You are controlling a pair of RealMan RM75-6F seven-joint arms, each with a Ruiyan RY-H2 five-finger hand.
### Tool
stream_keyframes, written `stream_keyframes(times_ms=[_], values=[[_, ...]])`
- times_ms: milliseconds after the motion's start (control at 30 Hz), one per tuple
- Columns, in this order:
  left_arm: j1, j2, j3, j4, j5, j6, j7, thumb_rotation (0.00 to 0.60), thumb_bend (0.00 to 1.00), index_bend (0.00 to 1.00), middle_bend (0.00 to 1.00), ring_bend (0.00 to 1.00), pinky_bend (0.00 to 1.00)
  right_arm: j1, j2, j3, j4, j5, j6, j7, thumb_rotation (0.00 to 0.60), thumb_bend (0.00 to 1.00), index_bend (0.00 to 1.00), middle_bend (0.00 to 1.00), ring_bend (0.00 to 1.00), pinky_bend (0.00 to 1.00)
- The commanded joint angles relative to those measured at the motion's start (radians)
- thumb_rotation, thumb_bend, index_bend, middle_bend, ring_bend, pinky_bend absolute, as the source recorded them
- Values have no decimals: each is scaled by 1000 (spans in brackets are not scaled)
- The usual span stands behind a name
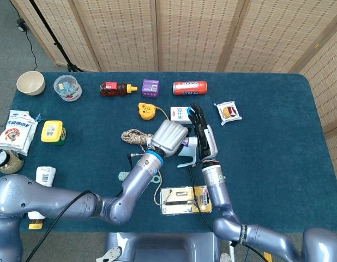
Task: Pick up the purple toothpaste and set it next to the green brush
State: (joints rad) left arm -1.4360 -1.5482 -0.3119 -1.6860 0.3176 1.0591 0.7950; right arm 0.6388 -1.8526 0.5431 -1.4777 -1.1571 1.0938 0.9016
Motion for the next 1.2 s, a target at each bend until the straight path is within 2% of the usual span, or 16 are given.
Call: stream_keyframes(times_ms=[33, 1200], values=[[7, -3, -1, 2, 19, 2, -13, 600, 1000, 632, 492, 541, 585, -1, 1, -2, 3, -5, 2, -2, 126, 0, 0, 0, 0, 0], [33, -10, -3, 4, 68, 9, -30, 600, 1000, 632, 492, 538, 585, -10, 18, -6, 8, -20, 10, 9, 125, 0, 0, 0, 0, 0]])
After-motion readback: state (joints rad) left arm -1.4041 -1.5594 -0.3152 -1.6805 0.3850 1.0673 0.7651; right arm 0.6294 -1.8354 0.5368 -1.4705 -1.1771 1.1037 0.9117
